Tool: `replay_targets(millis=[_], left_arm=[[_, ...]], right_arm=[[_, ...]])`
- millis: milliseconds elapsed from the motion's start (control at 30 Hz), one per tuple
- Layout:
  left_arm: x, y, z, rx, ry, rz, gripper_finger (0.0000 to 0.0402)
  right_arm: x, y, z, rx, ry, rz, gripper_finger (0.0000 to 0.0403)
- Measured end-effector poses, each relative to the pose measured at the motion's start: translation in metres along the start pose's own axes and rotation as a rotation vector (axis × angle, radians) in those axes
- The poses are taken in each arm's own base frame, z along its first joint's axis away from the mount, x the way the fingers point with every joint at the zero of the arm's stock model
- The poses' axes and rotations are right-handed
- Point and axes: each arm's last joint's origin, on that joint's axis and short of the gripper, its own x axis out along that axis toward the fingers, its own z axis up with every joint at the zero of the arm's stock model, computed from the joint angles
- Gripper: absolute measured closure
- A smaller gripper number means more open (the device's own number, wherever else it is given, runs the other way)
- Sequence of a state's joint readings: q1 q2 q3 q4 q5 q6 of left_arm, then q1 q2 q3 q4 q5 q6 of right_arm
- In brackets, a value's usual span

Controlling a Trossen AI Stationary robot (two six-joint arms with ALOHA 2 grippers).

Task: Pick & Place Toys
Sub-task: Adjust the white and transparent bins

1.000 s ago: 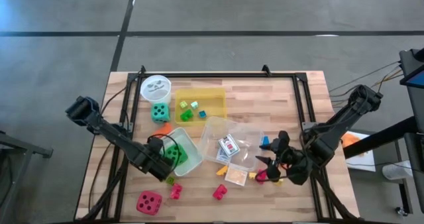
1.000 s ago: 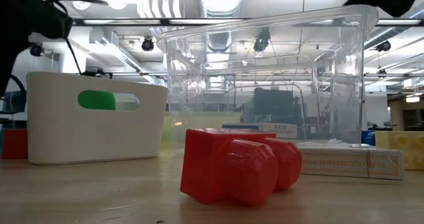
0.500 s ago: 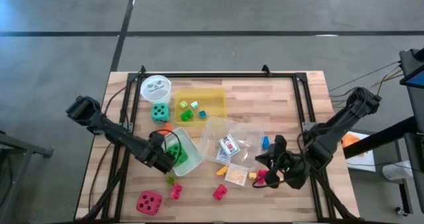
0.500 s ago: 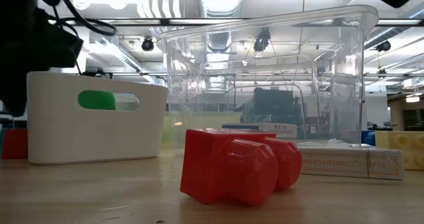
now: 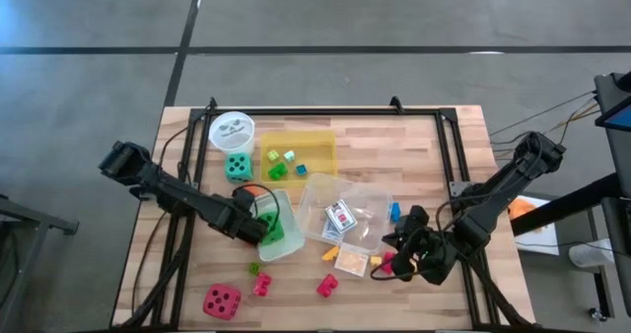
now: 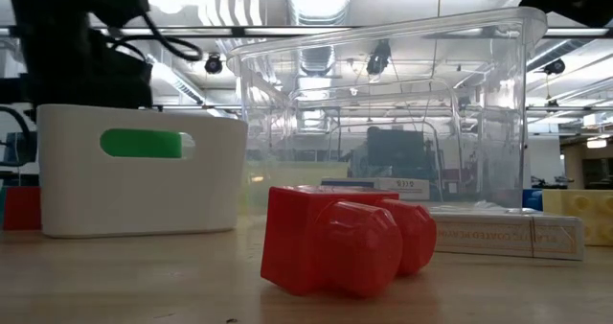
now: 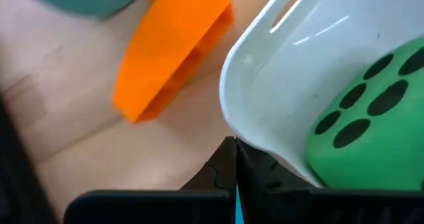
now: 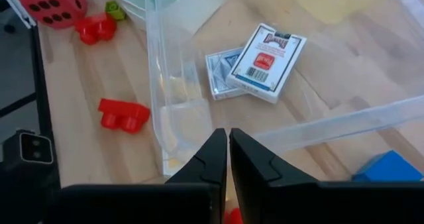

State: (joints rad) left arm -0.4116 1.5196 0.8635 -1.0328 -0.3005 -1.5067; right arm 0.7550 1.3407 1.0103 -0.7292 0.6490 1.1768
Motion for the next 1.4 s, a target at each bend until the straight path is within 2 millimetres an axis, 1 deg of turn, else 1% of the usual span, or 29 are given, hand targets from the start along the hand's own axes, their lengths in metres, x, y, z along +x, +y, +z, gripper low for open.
replay_targets(millis=[167, 400, 633, 800, 967, 1133, 1267, 1400], left_arm=[[0.003, -0.002, 0.012, 0.014, -0.04, -0.016, 0.0401], [0.006, -0.013, 0.025, 0.063, -0.068, -0.12, 0.0401], [0.007, -0.016, 0.031, 0.07, -0.103, -0.152, 0.0401], [0.003, -0.015, 0.031, 0.081, -0.098, -0.128, 0.0401], [-0.015, -0.017, 0.032, 0.114, -0.099, -0.101, 0.0401], [-0.04, -0.022, 0.027, 0.163, -0.119, -0.109, 0.0401], [-0.064, -0.028, 0.013, 0.233, -0.133, -0.171, 0.0401], [-0.088, -0.037, -0.009, 0.308, -0.165, -0.288, 0.0401]], right_arm=[[0.0, 0.003, -0.004, 0.012, 0.031, 0.019, 0.0385], [0.01, 0.017, -0.01, -0.006, 0.088, 0.104, 0.0385], [0.023, 0.021, -0.02, -0.008, 0.115, 0.062, 0.0385], [0.028, 0.018, -0.018, -0.013, 0.101, 0.022, 0.0385], [0.033, 0.011, -0.013, -0.021, 0.1, -0.033, 0.0385], [0.036, 0.009, -0.009, -0.044, 0.094, -0.043, 0.0385], [0.036, 0.008, -0.009, -0.059, 0.089, -0.05, 0.0385], [0.036, 0.006, -0.008, -0.071, 0.072, -0.074, 0.0385]])
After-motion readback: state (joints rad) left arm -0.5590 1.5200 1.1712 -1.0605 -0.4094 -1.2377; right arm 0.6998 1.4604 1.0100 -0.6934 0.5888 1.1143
